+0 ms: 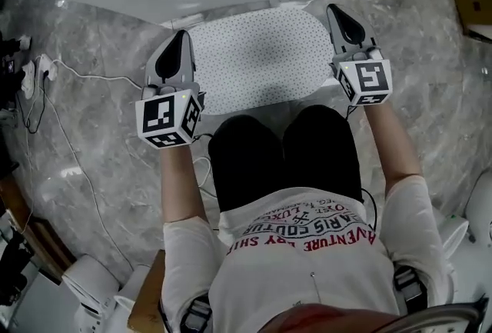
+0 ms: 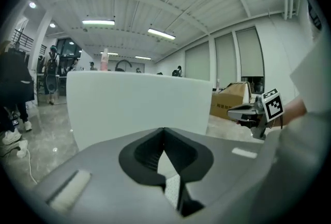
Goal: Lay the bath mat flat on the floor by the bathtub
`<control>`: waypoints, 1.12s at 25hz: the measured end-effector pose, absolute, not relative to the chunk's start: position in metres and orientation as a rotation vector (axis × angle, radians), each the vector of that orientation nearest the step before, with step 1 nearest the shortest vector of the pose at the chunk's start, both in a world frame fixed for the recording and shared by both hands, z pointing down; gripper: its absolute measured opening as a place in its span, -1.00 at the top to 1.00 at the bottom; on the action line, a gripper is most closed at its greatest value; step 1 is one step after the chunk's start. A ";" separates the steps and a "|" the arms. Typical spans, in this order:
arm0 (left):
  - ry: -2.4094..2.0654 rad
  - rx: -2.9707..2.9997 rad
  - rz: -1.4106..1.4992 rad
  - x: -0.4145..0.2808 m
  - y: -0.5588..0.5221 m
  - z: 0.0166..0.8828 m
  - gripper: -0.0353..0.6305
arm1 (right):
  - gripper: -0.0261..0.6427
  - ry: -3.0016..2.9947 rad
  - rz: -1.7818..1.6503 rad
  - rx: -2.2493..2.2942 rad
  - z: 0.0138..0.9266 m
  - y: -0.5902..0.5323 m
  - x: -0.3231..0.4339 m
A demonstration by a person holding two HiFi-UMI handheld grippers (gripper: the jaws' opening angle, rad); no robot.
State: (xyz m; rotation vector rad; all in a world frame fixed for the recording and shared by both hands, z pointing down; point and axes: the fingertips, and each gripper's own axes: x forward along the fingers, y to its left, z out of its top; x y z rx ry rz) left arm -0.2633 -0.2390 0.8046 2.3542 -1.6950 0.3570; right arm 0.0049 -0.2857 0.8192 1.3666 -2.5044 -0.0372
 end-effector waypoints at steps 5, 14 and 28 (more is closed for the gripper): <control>-1.687 2.446 0.411 -0.239 -0.233 0.700 0.86 | 0.89 -2.593 -0.055 1.340 0.709 -0.271 -0.004; -1.614 2.501 0.359 -0.215 -0.210 0.495 0.86 | 0.89 -2.629 -0.017 1.281 0.505 -0.238 -0.027; -1.663 2.561 0.233 -0.207 -0.164 0.248 0.86 | 0.90 -2.767 -0.197 1.218 0.236 -0.169 -0.058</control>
